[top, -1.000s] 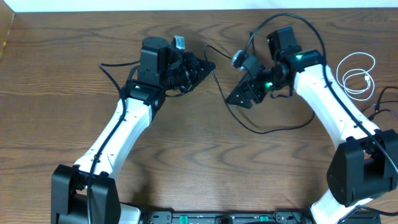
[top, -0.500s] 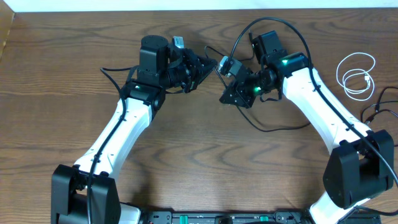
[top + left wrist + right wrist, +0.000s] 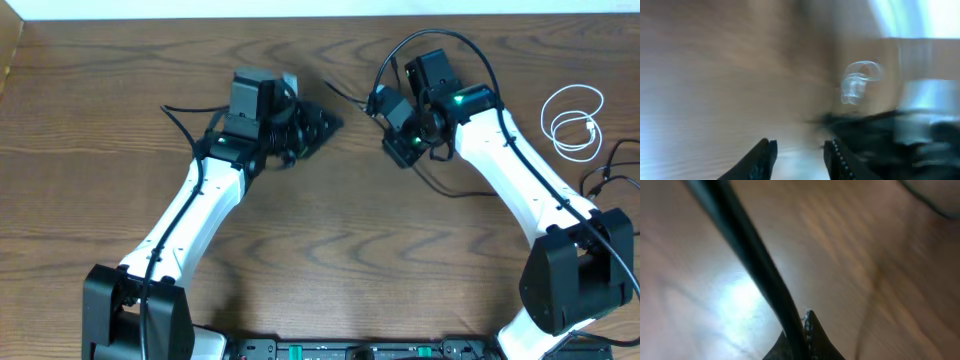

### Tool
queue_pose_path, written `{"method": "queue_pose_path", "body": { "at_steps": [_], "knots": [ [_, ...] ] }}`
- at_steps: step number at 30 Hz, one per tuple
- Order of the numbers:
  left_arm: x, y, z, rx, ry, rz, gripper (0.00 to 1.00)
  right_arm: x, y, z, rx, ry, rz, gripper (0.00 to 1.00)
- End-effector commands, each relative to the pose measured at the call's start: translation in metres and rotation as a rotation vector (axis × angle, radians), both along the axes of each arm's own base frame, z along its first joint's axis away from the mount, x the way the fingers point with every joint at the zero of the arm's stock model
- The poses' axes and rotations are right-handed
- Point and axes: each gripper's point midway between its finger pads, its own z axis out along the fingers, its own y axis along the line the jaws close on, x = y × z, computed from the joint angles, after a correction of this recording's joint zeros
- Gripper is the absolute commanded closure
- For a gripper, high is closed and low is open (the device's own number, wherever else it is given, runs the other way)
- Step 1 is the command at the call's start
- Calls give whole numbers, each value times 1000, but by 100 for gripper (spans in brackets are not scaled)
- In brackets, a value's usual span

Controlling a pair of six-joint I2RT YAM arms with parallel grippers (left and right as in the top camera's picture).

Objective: Untangle cables
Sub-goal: 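Grasp the black cable with the right gripper near the left gripper, then carry the black cable to the table's right edge with the right gripper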

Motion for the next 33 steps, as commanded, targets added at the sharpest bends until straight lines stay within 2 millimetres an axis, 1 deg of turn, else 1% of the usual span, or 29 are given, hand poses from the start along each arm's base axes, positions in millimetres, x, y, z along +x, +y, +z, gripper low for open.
{"method": "queue_pose_path", "body": {
  "at_steps": [1, 2, 3, 5, 8, 11, 13, 16, 20, 22, 24, 29, 33],
  "knots": [
    [-4, 45, -38, 342, -47, -9, 63, 27, -42, -5, -164, -79, -171, 99],
    [-12, 63, -51, 451, -3, 11, 63, 43, -57, 1, -202, -139, -253, 99],
    [-16, 74, -57, 512, 19, 22, 63, 51, -66, 7, -216, -174, -300, 99],
    [-22, 86, -63, 584, 41, 29, 63, 67, -82, 23, -232, -247, -378, 99],
    [-28, 99, -68, 650, 71, 44, 63, 91, -112, 63, -232, -377, -515, 99],
    [-29, 102, -69, 666, 77, 49, 63, 109, -143, 115, -188, -500, -662, 99],
    [-28, 103, -69, 671, 77, 52, 63, 115, -165, 153, -137, -577, -760, 99],
    [-28, 103, -69, 672, 76, 52, 63, 118, -207, 212, -19, -704, -938, 99],
    [-28, 103, -69, 672, 77, 52, 63, 112, -260, 269, 65, -869, -1082, 99],
    [-28, 103, -69, 671, 77, 52, 63, 108, -283, 285, 72, -928, -1126, 99],
    [-28, 103, -69, 671, 77, 52, 63, 103, -307, 293, 60, -963, -1171, 99],
    [-29, 103, -69, 671, 77, 52, 63, 85, -367, 293, 2, -980, -1287, 99],
    [-29, 103, -70, 672, 79, 51, 63, 70, -403, 294, -25, -991, -1367, 99]
  ]
}}
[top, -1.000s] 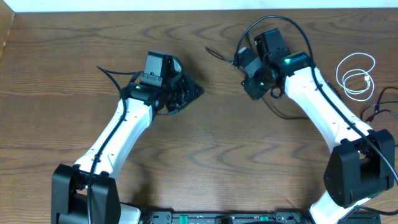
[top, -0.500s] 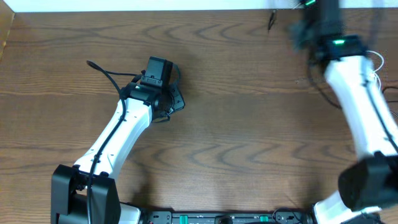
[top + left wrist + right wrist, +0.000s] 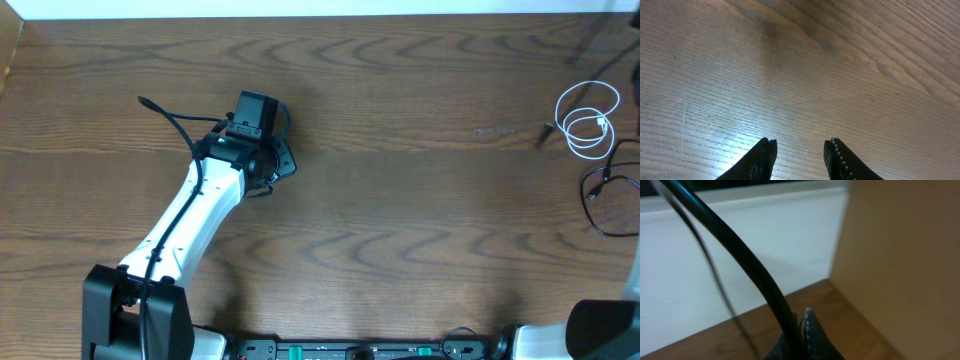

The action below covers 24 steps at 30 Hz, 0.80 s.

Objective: Untangle cables
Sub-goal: 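Carry the black cable to the table's right edge with the right gripper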

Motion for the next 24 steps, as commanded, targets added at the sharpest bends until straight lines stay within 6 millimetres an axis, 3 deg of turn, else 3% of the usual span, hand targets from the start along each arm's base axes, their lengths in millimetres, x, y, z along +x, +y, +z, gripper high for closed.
{"method": "queue_pose_path", "body": {
  "at_steps": [1, 8, 12, 20, 24],
  "knots": [
    [0, 4, 0, 24, -3, -3, 63, -16, -35, 2, 28, -27, -93, 99],
    [0, 4, 0, 23, -2, -3, 63, -36, -79, -9, 61, -24, -199, 99],
    [0, 4, 0, 23, -2, -3, 63, -35, -92, -30, 82, 28, -223, 99],
    [0, 4, 0, 23, -2, -3, 63, -26, -94, -124, 212, 283, -186, 99],
    [0, 4, 0, 22, -1, -3, 63, -33, -97, -168, 271, 411, -203, 98]
  ]
}}
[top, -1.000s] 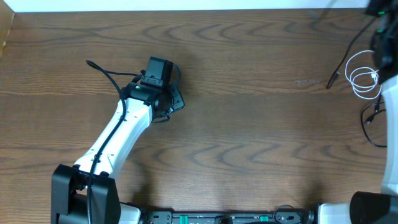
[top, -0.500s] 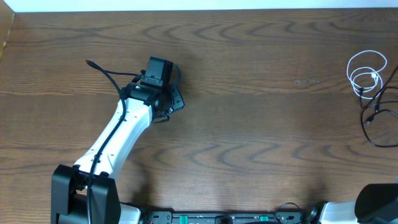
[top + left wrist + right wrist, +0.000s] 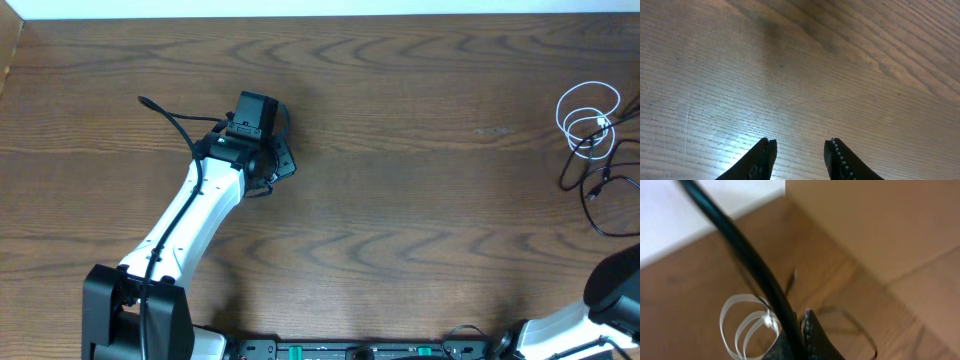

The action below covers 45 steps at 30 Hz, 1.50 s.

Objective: Untangle cables
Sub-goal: 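Carry the black cable to the table's right edge with the right gripper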

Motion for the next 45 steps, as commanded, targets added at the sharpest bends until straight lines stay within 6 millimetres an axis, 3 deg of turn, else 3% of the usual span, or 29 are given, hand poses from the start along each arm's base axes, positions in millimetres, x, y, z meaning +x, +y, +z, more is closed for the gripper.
{"method": "queue_pose_path", "body": {
  "at_steps": [1, 4, 9, 12, 19, 22, 26, 29, 32, 35, 38, 45],
  "knots": [
    [0, 3, 0, 12, 0, 0, 63, -7, -7, -29, 57, 65, -22, 94],
    [0, 3, 0, 11, 1, 0, 63, -24, -14, -57, 120, 150, -67, 78],
    [0, 3, 0, 11, 0, 0, 63, -48, -32, -69, 177, 158, -193, 60],
    [0, 3, 0, 11, 0, 0, 63, -60, -39, -73, 215, 145, -261, 54],
    [0, 3, 0, 11, 0, 0, 63, -93, -53, -83, 287, 140, -425, 50],
    [0, 3, 0, 11, 0, 0, 63, -111, -59, -89, 299, 144, -533, 42],
    [0, 3, 0, 11, 0, 0, 63, -118, -61, -92, 310, 148, -555, 36],
    [0, 3, 0, 11, -1, 0, 63, -110, -60, -91, 329, 122, -525, 28],
    [0, 2, 0, 11, -1, 0, 63, -82, -45, -92, 396, 89, -336, 27],
    [1, 2, 0, 10, -6, 1, 63, -41, -7, -86, 493, 32, 1, 27],
    [6, 1, 3, 4, -30, -2, 62, -20, 27, -80, 527, 15, 225, 26],
    [35, -7, 18, 27, -180, -120, 57, -8, 83, -87, 493, 132, 474, 21]
  ]
}}
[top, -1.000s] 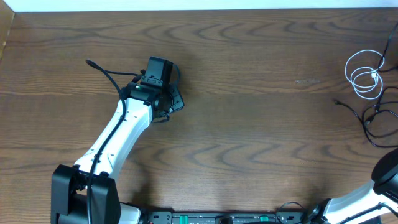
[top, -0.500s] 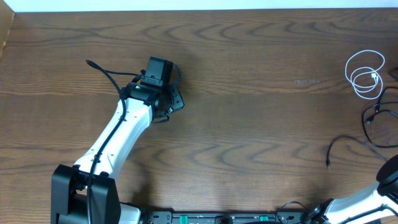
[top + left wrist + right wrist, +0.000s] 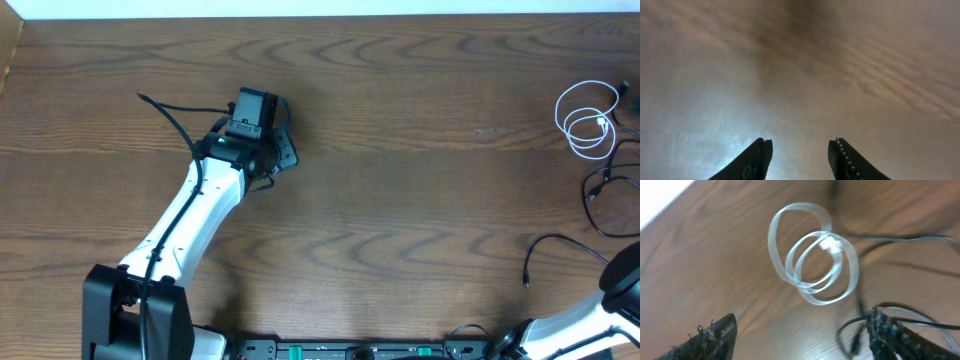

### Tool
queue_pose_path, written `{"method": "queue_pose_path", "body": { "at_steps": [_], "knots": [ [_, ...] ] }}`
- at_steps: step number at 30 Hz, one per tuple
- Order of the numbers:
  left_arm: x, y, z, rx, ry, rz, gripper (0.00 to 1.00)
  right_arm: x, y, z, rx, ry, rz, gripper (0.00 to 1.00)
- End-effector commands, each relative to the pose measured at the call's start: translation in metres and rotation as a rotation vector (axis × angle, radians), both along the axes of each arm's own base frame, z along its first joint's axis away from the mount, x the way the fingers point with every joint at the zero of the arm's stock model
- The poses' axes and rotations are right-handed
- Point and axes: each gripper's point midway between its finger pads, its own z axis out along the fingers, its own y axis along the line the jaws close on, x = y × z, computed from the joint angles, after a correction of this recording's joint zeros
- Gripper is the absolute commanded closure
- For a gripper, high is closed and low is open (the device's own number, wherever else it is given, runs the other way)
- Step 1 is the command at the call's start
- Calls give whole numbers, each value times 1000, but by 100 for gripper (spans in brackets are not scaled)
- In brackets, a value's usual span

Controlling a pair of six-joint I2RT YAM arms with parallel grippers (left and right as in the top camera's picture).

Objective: Untangle cables
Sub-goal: 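Carry the black cable to the table's right edge with the right gripper, then release the black cable at the right edge and open the right gripper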

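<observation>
A white cable coil [image 3: 585, 120] [image 3: 815, 265] lies at the table's far right. Black cables [image 3: 610, 190] [image 3: 880, 242] lie beside it at the right edge. Another black cable [image 3: 562, 248] curves across the right front, its loose end toward the middle. My right gripper [image 3: 799, 320] is wide open just above the wood near the white coil, nothing between its fingers; black cable runs close by its right finger [image 3: 890, 335]. My left gripper [image 3: 285, 150] [image 3: 800, 142] is open over bare wood at the left-middle, holding nothing.
The right arm's base [image 3: 622, 290] shows at the lower right corner of the overhead view. The left arm's own black lead [image 3: 165, 108] arcs off behind its wrist. The table's back edge [image 3: 320, 14] meets a white wall.
My right gripper was shut on a black cable above the white coil; now it is wide open and a black cable lies on the right front of the table. The left gripper shifted slightly farther back.
First both grippers were at the back middle, the right shut on a black cable, the left open beside it. Then the right arm had gone off to the right with the cable, then held it over the white coil. Now the cable is let go.
</observation>
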Motion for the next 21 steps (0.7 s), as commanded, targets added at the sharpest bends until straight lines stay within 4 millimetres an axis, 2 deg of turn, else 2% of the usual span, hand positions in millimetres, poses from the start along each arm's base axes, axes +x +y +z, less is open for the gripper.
{"method": "queue_pose_path", "body": {
  "at_steps": [1, 5, 7, 9, 12, 13, 17, 21],
  "knots": [
    [12, 1, 7, 62, -81, -104, 57, 12, 47, -8, -12, 5, 268, 19],
    [24, 13, 13, 182, -151, -152, 52, 17, 87, -13, -37, 41, 432, 13],
    [26, 26, 13, 264, -159, -140, 51, 21, 106, -14, -45, 52, 483, 1],
    [26, 37, 13, 329, -152, -125, 50, 25, 123, -16, -61, 65, 519, 1],
    [19, 50, 9, 393, -118, -102, 45, 30, 144, -19, -89, 98, 534, 1],
    [14, 54, 7, 410, -93, -99, 43, 31, 158, -21, -103, 114, 552, 1],
    [-1, 63, -2, 425, -15, -98, 33, 31, 183, -26, -143, 167, 571, 1],
    [-25, 79, -12, 400, 104, -6, 32, 23, 214, -34, -115, 218, 582, 1]
  ]
}}
